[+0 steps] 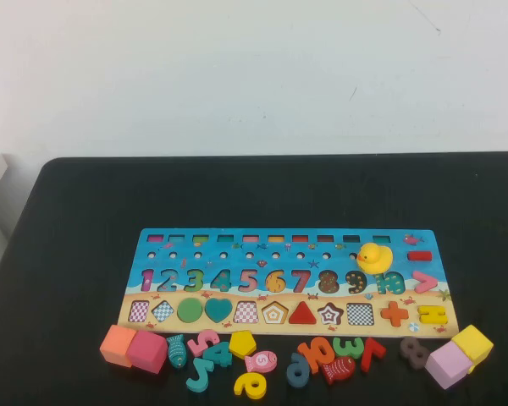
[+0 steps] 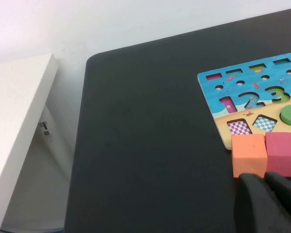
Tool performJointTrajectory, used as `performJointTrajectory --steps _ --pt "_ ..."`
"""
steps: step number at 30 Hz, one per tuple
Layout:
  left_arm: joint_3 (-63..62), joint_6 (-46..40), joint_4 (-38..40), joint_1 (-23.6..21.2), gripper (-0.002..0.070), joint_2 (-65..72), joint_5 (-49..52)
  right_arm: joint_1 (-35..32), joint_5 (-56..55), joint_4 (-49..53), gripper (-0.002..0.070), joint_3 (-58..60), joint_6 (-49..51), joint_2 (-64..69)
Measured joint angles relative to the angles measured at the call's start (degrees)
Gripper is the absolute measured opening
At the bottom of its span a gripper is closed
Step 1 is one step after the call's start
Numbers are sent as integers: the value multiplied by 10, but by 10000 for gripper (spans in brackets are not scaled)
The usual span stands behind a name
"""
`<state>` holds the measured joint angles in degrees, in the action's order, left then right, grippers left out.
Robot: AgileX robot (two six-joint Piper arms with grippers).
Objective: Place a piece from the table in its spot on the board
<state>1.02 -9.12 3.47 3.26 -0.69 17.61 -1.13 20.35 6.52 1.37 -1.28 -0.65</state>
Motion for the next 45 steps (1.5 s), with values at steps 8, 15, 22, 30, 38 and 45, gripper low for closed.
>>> performJointTrajectory --steps 8,15,22,30,38,45 --pt "0 0 0 0 -2 0 0 0 0 0 19 0 0 0" --pt "0 6 1 0 -2 0 0 0 0 0 19 0 0 0" --pt "0 6 1 0 -2 0 0 0 0 0 19 0 0 0" --pt "0 7 1 0 -2 0 0 0 0 0 19 0 0 0" --pt "0 8 1 0 -2 0 0 0 0 0 19 0 0 0" --pt "1 153 316 0 -2 0 -24 0 0 0 19 0 0 0"
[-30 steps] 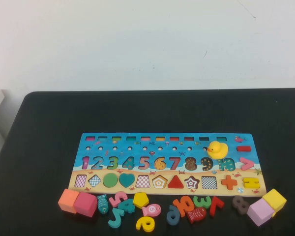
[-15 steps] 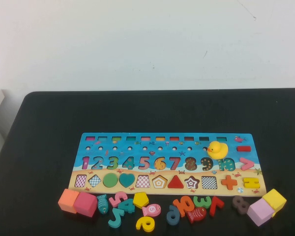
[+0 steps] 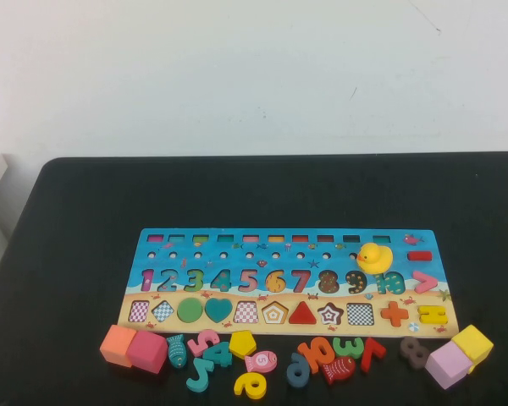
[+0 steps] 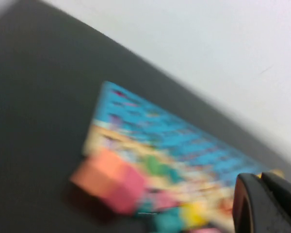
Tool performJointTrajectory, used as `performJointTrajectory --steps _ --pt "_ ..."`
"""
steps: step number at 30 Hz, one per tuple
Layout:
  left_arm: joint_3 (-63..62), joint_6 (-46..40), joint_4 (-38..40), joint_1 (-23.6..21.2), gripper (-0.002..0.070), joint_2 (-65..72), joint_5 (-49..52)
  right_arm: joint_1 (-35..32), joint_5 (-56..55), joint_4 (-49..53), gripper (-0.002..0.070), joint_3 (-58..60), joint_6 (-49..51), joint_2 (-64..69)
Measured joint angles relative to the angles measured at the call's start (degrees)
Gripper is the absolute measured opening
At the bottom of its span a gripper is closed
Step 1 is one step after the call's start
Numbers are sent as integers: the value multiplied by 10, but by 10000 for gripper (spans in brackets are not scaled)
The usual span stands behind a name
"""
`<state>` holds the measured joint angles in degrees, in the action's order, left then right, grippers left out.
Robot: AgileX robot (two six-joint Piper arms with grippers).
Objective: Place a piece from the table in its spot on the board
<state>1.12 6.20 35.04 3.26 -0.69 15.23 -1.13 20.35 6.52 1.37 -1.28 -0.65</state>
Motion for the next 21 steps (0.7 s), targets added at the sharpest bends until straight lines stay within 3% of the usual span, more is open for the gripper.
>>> performJointTrajectory --steps 3,9,17,21 --pt "0 20 93 0 -2 0 -7 0 0 0 19 0 0 0" --pt "0 27 149 0 -2 0 -48 0 0 0 19 0 0 0" --pt "-82 -169 161 0 -2 13 -2 0 0 0 19 0 0 0" --pt "-176 -231 121 0 -2 83 89 0 0 0 19 0 0 0"
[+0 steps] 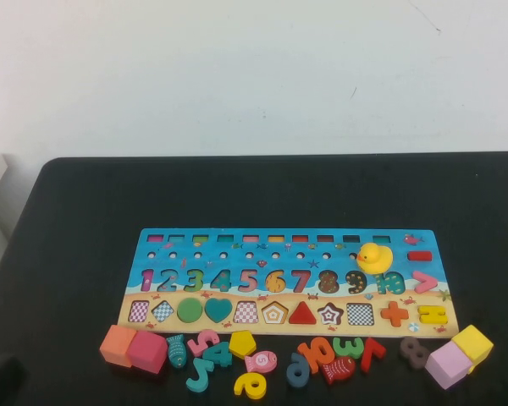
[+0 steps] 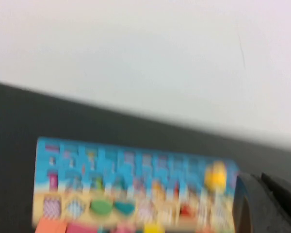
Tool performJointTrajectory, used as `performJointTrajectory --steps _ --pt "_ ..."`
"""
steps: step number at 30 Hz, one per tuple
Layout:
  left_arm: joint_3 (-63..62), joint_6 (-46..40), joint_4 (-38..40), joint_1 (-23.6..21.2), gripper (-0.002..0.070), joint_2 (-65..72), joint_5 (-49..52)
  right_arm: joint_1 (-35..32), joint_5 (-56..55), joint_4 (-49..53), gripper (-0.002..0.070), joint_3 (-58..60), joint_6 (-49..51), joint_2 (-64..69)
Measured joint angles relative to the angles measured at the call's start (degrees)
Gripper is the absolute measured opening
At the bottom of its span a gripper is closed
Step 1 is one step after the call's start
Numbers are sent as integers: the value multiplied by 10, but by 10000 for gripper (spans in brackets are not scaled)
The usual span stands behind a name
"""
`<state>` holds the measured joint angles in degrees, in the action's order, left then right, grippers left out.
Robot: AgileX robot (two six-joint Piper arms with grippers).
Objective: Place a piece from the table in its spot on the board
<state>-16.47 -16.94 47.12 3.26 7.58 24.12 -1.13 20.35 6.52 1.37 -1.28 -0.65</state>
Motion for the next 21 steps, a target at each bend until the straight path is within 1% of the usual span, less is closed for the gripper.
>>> performJointTrajectory --steps 1,2,4,6,9,11,12,13,14,15,16,17,19,21 --pt "-21 -16 -13 0 -2 27 36 0 0 0 19 0 0 0" --pt "-69 -48 -46 0 -2 80 102 0 0 0 19 0 0 0" --pt "-125 -84 -74 0 -2 144 165 0 0 0 19 0 0 0" --pt "-174 -116 -100 0 -2 209 208 0 0 0 18 0 0 0" --pt "-249 -143 -136 0 -2 298 251 0 0 0 19 0 0 0" --pt "-285 -156 -153 0 -2 355 264 0 0 0 19 0 0 0" --pt "-317 -164 -164 0 -2 412 271 0 0 0 19 0 0 0" --pt "-328 -167 -169 4 -2 439 271 0 0 0 19 0 0 0" --pt "-340 -170 -176 13 -2 464 271 0 0 0 19 0 0 0" --pt "-362 -170 -200 44 -2 507 267 0 0 0 19 0 0 0" --pt "-372 -164 -219 60 -2 528 264 0 0 0 19 0 0 0" --pt "-382 -152 -246 87 -2 550 263 0 0 0 19 0 0 0" --pt "-398 -127 -289 124 -2 587 261 0 0 0 19 0 0 0" --pt "-420 -84 -347 169 -2 627 259 0 0 0 19 0 0 0"
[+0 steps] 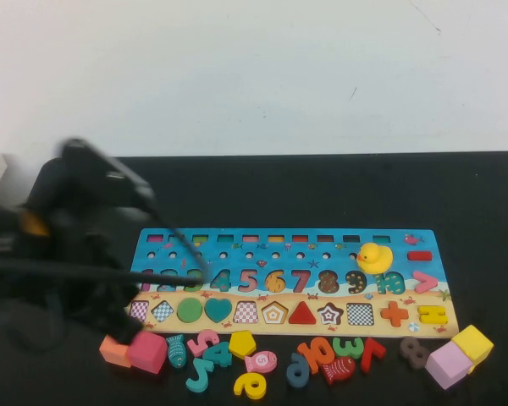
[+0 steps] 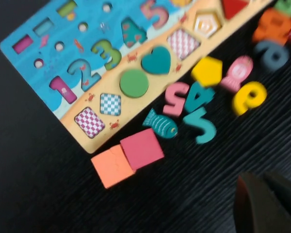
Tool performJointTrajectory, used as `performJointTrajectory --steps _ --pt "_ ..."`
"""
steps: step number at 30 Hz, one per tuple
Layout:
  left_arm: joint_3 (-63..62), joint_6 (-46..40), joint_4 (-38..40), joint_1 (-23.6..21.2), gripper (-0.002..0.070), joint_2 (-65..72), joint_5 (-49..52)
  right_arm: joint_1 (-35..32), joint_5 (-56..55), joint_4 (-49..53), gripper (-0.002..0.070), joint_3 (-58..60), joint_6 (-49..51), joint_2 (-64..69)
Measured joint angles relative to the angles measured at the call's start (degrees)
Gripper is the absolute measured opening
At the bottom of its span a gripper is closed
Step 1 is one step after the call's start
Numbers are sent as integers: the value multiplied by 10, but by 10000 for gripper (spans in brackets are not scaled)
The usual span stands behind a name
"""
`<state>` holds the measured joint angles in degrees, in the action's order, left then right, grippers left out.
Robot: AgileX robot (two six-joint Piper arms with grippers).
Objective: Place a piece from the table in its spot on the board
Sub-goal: Pick up the "Pentagon"
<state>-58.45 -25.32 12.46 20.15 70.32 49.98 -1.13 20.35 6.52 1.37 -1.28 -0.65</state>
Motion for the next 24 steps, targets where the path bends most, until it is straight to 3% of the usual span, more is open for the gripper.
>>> performJointTrajectory --steps 3,9,24 --pt "-28 49 -69 54 -1 58 0 0 0 0 19 0 0 0" --pt "-91 76 -96 112 -2 160 0 0 0 0 19 0 0 0" --pt "-142 93 -64 131 16 359 9 0 0 0 19 0 0 0"
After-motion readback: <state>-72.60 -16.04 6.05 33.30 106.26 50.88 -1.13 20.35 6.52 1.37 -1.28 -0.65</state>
